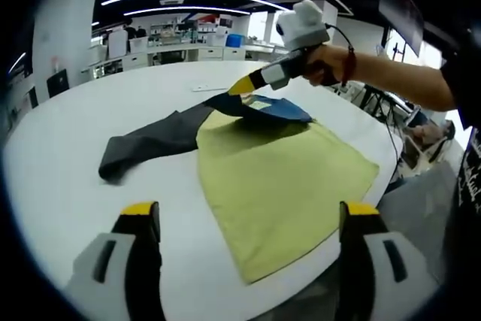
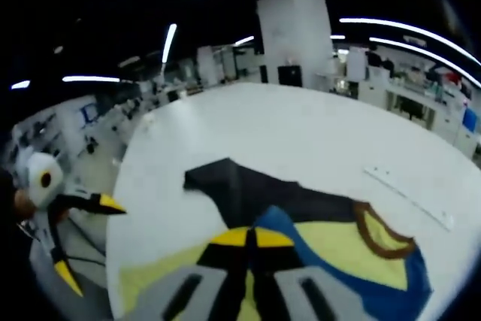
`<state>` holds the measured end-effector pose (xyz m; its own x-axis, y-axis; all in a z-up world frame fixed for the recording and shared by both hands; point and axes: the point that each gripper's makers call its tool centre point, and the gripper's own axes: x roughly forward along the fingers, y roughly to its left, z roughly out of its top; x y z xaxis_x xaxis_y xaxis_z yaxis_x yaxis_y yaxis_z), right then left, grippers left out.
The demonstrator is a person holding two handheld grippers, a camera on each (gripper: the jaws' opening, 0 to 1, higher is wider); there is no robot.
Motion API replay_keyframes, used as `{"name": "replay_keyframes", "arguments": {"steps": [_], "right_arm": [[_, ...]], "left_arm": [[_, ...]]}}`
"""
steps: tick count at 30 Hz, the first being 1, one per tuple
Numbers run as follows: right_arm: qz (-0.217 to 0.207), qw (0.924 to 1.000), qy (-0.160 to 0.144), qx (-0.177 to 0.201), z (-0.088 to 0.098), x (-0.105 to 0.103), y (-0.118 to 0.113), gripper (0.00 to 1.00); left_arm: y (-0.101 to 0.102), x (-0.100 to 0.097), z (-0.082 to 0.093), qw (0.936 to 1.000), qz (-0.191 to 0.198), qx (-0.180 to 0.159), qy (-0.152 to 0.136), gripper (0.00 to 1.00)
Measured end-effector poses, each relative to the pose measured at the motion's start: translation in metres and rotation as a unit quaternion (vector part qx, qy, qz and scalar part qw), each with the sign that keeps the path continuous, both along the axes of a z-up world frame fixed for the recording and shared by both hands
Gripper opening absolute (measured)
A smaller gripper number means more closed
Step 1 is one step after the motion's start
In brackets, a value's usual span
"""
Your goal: Fold the garment on the visible template until the final outline fits inside the template.
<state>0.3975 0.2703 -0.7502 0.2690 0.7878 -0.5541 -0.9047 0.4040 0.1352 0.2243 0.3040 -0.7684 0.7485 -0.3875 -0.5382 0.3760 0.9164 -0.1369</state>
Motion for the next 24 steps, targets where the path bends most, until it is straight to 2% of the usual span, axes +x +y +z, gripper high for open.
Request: {"name": "replay_keyframes", "arguments": {"steps": [7,10,13,16,21,24], "right_arm": [[0.016,0.9998,0.009,0.004,-0.014,-0.013,0.011,0.0],[0.016,0.9998,0.004,-0.01,-0.023,-0.017,0.01,0.0],[0.02,0.9992,-0.016,-0.03,-0.032,-0.019,0.009,0.0],[0.016,0.999,-0.019,-0.037,-0.038,-0.018,0.01,0.0],[0.011,0.9986,-0.033,-0.039,-0.041,-0.017,0.013,0.0],[-0.001,0.9992,-0.031,-0.026,-0.039,-0.016,0.016,0.0]], "left_arm": [[0.0,0.0,0.003,1.0,0.003,0.0,-0.004,0.96],[0.0,-0.001,0.002,1.0,0.003,0.001,-0.004,0.96],[0.001,-0.001,0.002,1.0,0.004,0.0,-0.005,0.96],[0.002,-0.001,0.002,1.0,0.005,0.001,-0.005,0.96],[0.002,-0.001,0.002,1.0,0.007,0.001,-0.006,0.97],[0.003,-0.001,0.002,0.9999,0.007,0.002,-0.008,0.97]]}}
